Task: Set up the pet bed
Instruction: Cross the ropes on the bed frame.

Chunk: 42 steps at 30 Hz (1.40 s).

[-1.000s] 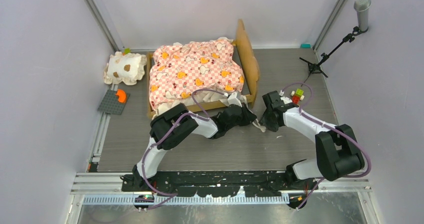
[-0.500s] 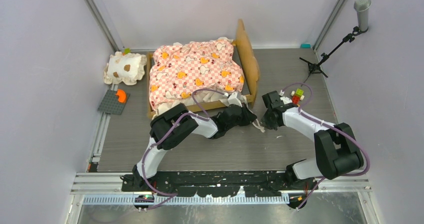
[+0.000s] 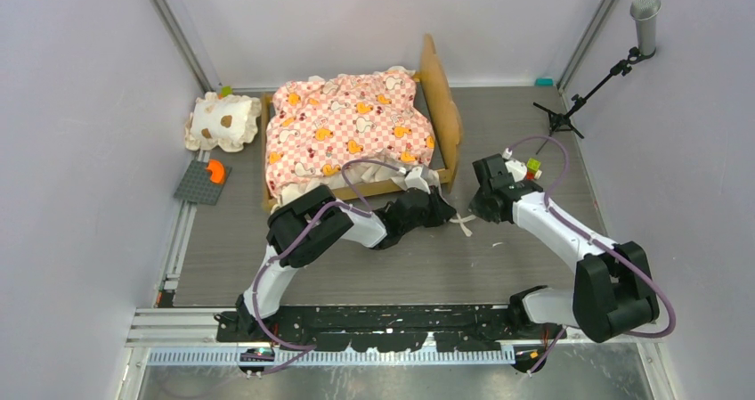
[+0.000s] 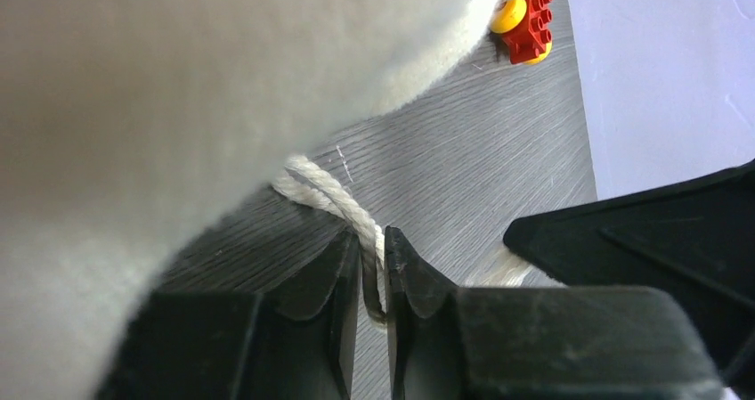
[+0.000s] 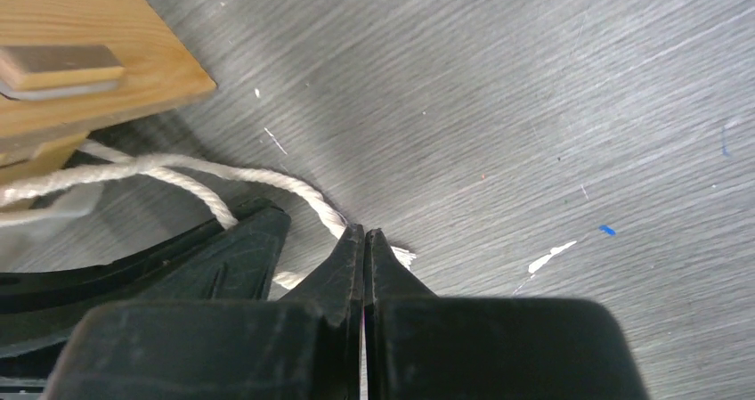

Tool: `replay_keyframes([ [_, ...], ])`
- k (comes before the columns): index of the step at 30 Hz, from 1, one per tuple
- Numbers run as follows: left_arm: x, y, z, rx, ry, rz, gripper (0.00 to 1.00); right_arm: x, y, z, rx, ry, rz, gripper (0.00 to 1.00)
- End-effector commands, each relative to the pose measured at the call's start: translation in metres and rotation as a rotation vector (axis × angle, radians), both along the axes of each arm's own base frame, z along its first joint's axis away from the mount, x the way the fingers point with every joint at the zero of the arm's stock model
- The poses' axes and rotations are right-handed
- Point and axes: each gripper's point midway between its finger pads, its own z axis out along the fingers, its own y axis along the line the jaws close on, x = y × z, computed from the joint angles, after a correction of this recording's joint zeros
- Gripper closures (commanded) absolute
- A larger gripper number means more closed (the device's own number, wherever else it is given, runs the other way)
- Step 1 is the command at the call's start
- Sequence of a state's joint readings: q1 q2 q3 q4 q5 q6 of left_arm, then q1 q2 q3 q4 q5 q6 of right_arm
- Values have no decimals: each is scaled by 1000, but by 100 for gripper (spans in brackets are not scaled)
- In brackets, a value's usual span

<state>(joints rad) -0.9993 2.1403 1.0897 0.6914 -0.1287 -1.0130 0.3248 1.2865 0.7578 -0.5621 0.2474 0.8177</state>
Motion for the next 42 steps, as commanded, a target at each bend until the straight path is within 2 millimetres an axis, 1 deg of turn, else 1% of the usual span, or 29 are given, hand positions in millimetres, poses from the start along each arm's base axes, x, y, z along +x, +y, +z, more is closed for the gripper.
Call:
replay_keyframes([
  [1, 0, -3, 22, -42, -45, -18, 79, 17, -8, 20, -54, -62, -1, 99],
  [9, -5, 6, 11, 2, -39, -19, 65, 34, -3, 7, -73, -43, 30, 99],
  [13, -7, 9, 7, 22, -38, -23, 62, 42, -1, 3, -87, -37, 43, 99],
  [20, -7, 21, 9, 59, -61, -12, 59, 50, -1, 0, -103, -34, 55, 99],
  [27, -13, 45, 8, 115, -75, 7, 58, 52, 0, -6, -114, -16, 65, 99],
  [30, -17, 55, 11, 121, -85, 17, 58, 51, 0, -11, -119, -4, 70, 99],
  [31, -18, 59, 11, 127, -88, 21, 58, 51, -1, -12, -121, -1, 71, 98],
  [33, -20, 65, 13, 137, -98, 23, 58, 50, -1, -12, -121, 1, 74, 90],
  [35, -22, 71, 14, 149, -108, 26, 59, 49, 0, -10, -116, -4, 86, 78],
  [37, -23, 76, 17, 164, -123, 26, 59, 46, 1, -7, -109, -14, 101, 69],
  [39, -22, 79, 21, 173, -137, 26, 61, 44, 1, -2, -102, -40, 117, 66],
  [42, -22, 83, 26, 184, -152, 28, 64, 42, 2, 5, -97, -80, 148, 64],
])
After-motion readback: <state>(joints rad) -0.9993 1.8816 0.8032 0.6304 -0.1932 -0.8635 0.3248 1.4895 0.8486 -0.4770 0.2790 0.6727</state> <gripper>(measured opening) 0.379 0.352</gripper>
